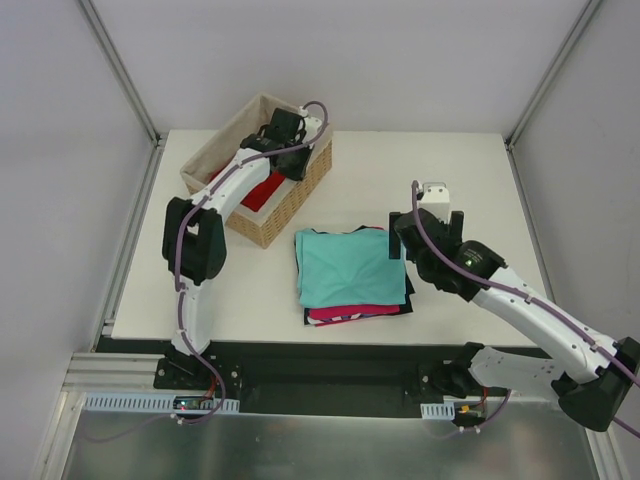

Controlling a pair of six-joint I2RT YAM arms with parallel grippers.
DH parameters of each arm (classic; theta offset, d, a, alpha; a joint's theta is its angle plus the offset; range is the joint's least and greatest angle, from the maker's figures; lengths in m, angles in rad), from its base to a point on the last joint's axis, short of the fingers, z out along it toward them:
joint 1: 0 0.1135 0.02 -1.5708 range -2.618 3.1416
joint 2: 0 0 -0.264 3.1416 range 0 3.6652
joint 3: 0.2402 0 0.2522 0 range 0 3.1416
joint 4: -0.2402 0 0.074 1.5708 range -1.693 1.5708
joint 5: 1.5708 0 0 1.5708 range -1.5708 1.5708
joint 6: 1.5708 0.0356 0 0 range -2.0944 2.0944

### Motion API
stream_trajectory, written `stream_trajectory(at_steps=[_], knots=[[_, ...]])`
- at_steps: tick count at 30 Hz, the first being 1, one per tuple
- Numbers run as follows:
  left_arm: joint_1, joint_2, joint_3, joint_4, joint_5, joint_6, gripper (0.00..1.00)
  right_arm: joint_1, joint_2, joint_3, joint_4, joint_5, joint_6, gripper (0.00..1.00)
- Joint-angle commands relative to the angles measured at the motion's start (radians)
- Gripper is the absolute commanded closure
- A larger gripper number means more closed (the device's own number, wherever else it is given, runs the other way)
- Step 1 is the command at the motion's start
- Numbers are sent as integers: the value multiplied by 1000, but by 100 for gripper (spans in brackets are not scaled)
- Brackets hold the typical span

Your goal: Fold and stack the t-shirts

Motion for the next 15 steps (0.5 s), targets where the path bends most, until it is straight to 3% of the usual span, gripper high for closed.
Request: stream_trajectory(at_steps=[1, 6, 15], knots=[[45, -51, -147, -85, -105, -87, 100, -5, -33, -2, 31, -31, 19, 3], [88, -192, -324, -98, -240, -208, 100, -3, -30, 2, 45, -69, 25, 4], [154, -398, -490, -239, -392, -363, 100, 1, -33, 8, 61, -117, 42, 3]])
